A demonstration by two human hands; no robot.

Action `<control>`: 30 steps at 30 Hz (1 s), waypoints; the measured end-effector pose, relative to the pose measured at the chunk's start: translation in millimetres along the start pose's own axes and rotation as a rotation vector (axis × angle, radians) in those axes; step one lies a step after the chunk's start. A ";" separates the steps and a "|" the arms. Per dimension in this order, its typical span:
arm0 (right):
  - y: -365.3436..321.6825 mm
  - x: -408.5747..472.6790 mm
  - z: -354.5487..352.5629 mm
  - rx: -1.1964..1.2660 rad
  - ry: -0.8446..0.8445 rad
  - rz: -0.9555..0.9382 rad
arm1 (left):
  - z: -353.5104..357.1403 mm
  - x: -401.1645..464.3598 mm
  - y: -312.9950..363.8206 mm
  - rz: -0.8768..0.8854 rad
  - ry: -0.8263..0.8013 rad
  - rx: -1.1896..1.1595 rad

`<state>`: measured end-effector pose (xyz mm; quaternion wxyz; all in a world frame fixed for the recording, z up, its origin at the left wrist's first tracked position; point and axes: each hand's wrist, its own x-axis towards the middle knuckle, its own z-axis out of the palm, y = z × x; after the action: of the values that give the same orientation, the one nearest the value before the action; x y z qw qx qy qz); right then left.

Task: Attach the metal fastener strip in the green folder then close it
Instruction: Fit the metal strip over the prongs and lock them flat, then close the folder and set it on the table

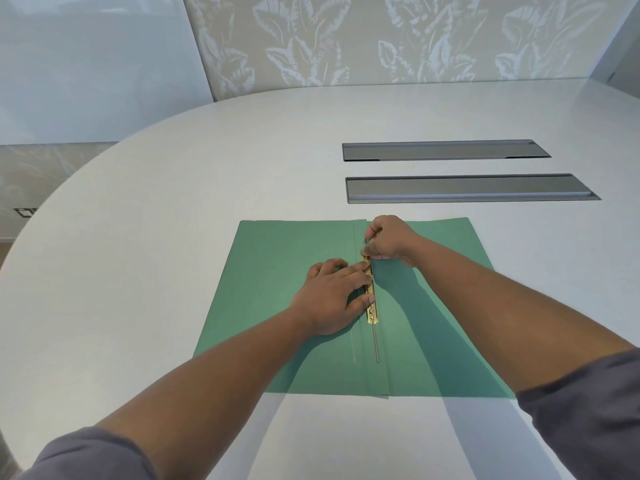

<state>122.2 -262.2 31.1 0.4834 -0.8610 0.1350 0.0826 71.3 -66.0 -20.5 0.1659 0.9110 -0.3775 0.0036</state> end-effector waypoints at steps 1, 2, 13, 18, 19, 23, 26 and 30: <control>1.4 -0.7 -0.1 -0.016 0.007 -0.017 | 0.1 -0.2 -0.1 0.001 0.005 -0.001; 3.3 -1.8 -0.2 -0.033 0.017 -0.037 | 0.0 -0.2 -0.2 0.002 0.010 0.000; 42.3 -55.2 3.4 -0.212 0.114 -0.131 | 1.6 -2.8 0.8 0.009 0.066 0.040; 46.3 -87.7 8.5 -0.245 0.023 -0.177 | -1.0 -6.4 5.7 0.057 0.140 0.086; 46.1 -93.7 10.1 -0.271 0.014 -0.197 | -1.5 -7.7 6.6 0.072 0.166 0.103; 44.5 -113.1 17.2 -0.393 -0.008 -0.260 | -5.7 -14.6 11.6 0.062 0.267 0.227; 44.0 -121.5 24.4 -0.489 -0.009 -0.282 | -8.9 -20.1 15.1 0.036 0.275 0.275; 45.7 -128.6 32.4 -0.520 0.041 -0.277 | -14.9 -33.5 9.9 -0.104 0.246 0.262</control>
<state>-14.6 -237.5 12.3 0.2504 -0.9677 0.0003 0.0304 42.2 -45.0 -7.8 0.0905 0.9358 -0.3031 0.1557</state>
